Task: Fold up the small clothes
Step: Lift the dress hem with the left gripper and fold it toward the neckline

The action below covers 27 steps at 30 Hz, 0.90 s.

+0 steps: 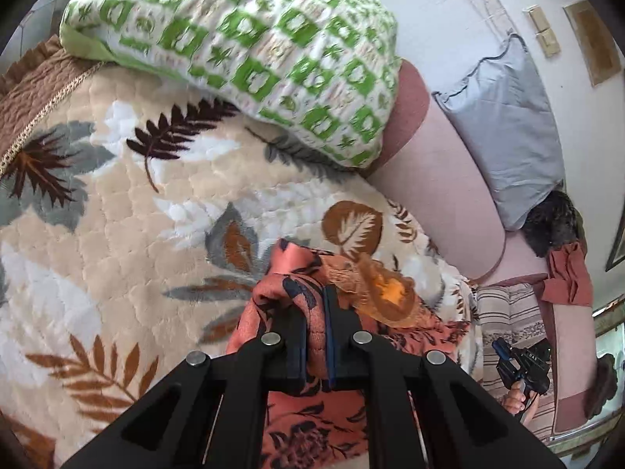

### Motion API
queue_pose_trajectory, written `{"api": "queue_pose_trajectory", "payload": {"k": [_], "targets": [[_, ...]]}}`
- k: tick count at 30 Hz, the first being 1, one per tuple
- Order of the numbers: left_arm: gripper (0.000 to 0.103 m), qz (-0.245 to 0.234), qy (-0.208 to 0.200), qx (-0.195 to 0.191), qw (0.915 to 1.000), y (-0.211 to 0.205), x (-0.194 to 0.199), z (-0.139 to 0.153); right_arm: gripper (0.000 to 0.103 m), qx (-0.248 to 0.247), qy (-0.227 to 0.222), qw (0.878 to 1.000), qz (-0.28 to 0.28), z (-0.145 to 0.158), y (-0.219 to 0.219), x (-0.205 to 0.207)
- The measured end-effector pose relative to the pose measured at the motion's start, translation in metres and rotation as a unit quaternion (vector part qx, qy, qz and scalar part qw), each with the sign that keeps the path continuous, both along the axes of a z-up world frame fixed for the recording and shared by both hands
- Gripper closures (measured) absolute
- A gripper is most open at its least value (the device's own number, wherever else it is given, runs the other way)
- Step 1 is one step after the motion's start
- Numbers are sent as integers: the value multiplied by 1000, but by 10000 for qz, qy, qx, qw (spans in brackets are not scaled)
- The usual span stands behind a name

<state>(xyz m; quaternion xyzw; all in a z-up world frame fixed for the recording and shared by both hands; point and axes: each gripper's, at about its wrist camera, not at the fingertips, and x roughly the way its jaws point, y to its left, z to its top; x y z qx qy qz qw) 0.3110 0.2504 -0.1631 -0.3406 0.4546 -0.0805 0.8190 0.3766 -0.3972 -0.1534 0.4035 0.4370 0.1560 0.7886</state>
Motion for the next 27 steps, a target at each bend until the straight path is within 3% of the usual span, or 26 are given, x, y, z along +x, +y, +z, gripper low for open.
{"api": "queue_pose_trajectory", "payload": {"k": [2, 3, 4, 7, 11, 12, 14, 15, 17, 21, 24, 27], "targets": [[96, 75, 5, -82, 9999, 5, -1, -6, 71, -176, 89, 9998, 103, -11, 9, 8], [96, 127, -14, -147, 9998, 8, -3, -7, 43, -179, 141, 9997, 101, -17, 14, 13], [96, 149, -32, -165, 9997, 9, -5, -7, 25, -66, 130, 9999, 40, -21, 17, 16], [96, 148, -45, -91, 9998, 8, -8, -2, 25, 45, 138, 9998, 160, -24, 37, 30], [96, 65, -103, 32, 9999, 3, -8, 8, 25, -672, 616, 9952, 352, -27, 77, 55], [96, 64, -108, 47, 9999, 2, -8, 8, 28, -952, 881, 9910, 322, -34, 88, 65], [96, 95, -97, 97, 9999, 0, -7, 9, 58, -1328, 1203, 9830, 394, -49, 103, 79], [96, 126, -75, 53, 9999, 1, -8, 7, 94, -1621, 1366, 9763, 442, -54, 109, 81], [96, 170, -52, -15, 9998, 4, -9, 7, 95, -1710, 1359, 9751, 395, -57, 107, 78], [96, 185, -45, -134, 9997, 10, 0, 12, 96, -1230, 775, 9894, -22, -24, 72, 57], [96, 178, -97, -142, 9997, 8, 19, 18, 96, -809, 547, 9948, -275, -5, 50, 66], [96, 197, -52, -92, 9997, 5, 52, 17, 96, -680, 631, 9947, -444, -5, 47, 91]]}}
